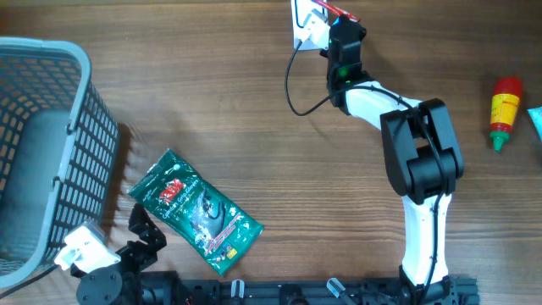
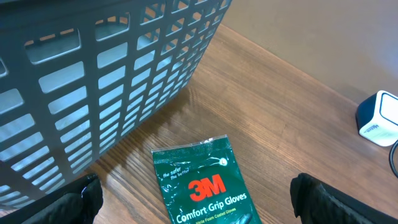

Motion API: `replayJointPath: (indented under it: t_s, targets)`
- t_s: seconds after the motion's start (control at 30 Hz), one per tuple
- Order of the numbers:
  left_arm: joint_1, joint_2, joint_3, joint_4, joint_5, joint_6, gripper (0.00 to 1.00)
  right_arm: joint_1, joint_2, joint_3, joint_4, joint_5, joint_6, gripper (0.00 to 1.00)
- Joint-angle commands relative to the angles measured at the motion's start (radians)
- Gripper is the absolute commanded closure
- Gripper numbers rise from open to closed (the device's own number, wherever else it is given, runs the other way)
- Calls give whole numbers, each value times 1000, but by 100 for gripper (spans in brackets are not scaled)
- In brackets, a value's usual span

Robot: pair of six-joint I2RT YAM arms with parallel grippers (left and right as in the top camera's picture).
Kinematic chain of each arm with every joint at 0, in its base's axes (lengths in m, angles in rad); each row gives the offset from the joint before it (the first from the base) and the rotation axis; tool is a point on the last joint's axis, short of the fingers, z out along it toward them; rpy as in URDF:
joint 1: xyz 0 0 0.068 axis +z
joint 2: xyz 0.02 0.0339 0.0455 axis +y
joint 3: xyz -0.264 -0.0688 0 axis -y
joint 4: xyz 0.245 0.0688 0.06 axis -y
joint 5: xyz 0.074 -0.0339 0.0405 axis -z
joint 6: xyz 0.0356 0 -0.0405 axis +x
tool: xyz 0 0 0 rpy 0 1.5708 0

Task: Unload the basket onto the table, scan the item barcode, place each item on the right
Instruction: 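Carry the stick packet to the right edge and drop it, then reach the right gripper to the green gloves pack and grasp it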

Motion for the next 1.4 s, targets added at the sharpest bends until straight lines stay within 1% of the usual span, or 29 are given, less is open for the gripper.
replayJointPath:
  t_s: [0.0,0.1,0.23,0.3,0.37,0.4,0.47,0.53,0.57,0.67,0.7,0.73,0.77,0.83,0.87,0.9,0.93,1.0,1.03,1.1,1.17,1.2,1.23,1.3,1.37]
  targets:
    - [-6,-8,-1,4,5,-9,0,-6,24,74,6,151,61,96]
    - [-6,-8,-1,4,5,-9,0,-45,-24,85,-1,293,7,96]
    - [-6,-8,-1,4,5,-9,0,-159,-102,85,-97,452,22,96]
    - [-6,-8,-1,4,5,-9,0,-242,-143,85,-188,525,84,96]
    - [-6,-8,-1,4,5,-9,0,-346,-188,85,-321,581,186,96]
    - [-6,-8,-1,4,5,-9,0,-405,-212,85,-410,585,262,96]
    - [-6,-8,-1,4,5,-9,0,-482,-233,85,-550,572,356,96]
    - [-6,-8,-1,4,5,-9,0,-579,-235,84,-742,516,478,96]
    - [-6,-8,-1,4,5,-9,0,-614,-234,80,-823,459,531,96]
    - [-6,-8,-1,4,5,-9,0,-709,-233,77,-1003,248,718,96]
    - [-6,-8,-1,4,5,-9,0,-747,-233,77,-1041,166,803,96]
    - [-6,-8,-1,4,5,-9,0,-775,-233,77,-1065,102,859,96]
    - [-6,-8,-1,4,5,-9,0,-816,-233,77,-1091,0,923,96]
    - [-6,-8,-1,4,5,-9,0,-855,-233,77,-1119,-92,978,96]
    - [-6,-8,-1,4,5,-9,0,-864,-233,77,-1129,-109,996,94]
    - [-6,-8,-1,4,5,-9,0,-872,-233,77,-1140,-114,1035,72]
    - [-6,-8,-1,4,5,-9,0,-875,-235,77,-1151,-121,1060,56]
    - [-6,-8,-1,4,5,-9,0,-874,-258,77,-1176,-171,1116,11]
    - [-6,-8,-1,4,5,-9,0,-872,-283,77,-1185,-249,1117,0]
    - [-6,-8,-1,4,5,-9,0,-857,-362,77,-1206,-447,1119,0]
    - [-6,-8,-1,4,5,-9,0,-832,-450,77,-1218,-671,1173,0]
    - [-6,-8,-1,4,5,-9,0,-811,-497,77,-1231,-809,1216,0]
    - [-6,-8,-1,4,5,-9,0,-769,-554,77,-1273,-996,1255,0]
    - [-6,-8,-1,4,5,-9,0,-690,-593,77,-1344,-1135,1270,0]
    - [-6,-8,-1,4,5,-9,0,-587,-601,77,-1435,-1177,1262,0]
